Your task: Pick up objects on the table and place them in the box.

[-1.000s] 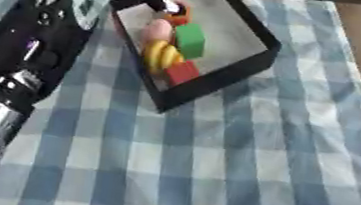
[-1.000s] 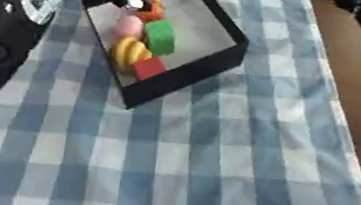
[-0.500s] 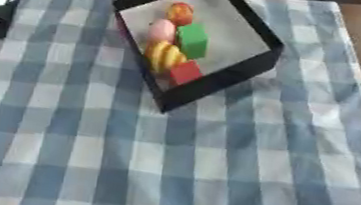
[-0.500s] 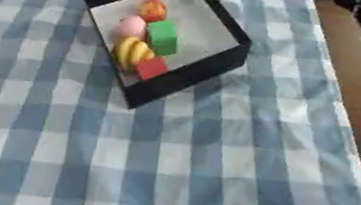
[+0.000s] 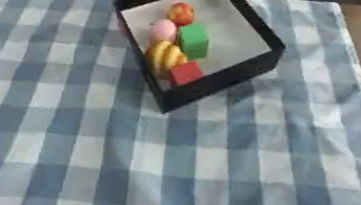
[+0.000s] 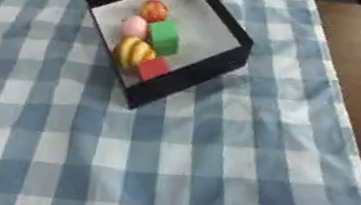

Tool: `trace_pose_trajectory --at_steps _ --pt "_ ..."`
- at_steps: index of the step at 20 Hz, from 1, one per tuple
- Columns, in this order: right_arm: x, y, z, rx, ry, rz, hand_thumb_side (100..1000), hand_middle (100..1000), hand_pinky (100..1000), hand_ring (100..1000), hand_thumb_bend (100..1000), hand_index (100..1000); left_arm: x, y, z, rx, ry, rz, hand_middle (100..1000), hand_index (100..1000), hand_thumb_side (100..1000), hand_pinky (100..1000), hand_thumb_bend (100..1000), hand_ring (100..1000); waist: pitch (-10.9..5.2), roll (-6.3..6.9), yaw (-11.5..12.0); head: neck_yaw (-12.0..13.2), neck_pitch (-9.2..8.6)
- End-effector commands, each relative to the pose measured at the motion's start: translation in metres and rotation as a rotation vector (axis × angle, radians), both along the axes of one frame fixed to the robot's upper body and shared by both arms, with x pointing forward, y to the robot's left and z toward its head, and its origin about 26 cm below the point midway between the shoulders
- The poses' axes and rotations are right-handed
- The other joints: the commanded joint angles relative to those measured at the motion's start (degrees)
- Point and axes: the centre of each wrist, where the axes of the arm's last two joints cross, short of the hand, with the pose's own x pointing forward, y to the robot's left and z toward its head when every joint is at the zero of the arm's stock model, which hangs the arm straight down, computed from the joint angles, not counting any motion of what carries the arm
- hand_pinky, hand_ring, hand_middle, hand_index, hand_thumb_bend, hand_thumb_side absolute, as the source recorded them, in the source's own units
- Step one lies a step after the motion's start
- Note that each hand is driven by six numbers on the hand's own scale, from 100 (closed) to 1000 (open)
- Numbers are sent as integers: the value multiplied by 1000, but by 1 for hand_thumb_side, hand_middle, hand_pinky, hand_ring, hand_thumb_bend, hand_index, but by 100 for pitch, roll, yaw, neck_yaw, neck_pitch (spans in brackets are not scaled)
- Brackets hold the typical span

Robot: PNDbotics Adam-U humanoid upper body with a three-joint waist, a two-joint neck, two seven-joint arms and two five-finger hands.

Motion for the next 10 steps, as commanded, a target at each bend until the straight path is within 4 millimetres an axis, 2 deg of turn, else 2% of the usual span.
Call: trace_pose_trajectory --at_steps 1,6,10 --pt "0 -3 3 -3 -34 -18 637 747 914 771 100 737 -6 5 -5 -153 -15 -21 675 783 509 602 568 642 -185 -106 23 7 27" --pt "5 -4 -8 20 -39 -16 600 758 918 784 100 743 -7 5 -29 -218 16 -46 697 783 501 611 561 678 -161 -151 59 27 -13" --pt "8 -3 -16 29 -40 -1 568 773 923 800 100 757 -8 5 -40 -247 18 -43 715 789 509 614 566 688 -135 -146 82 91 -42"
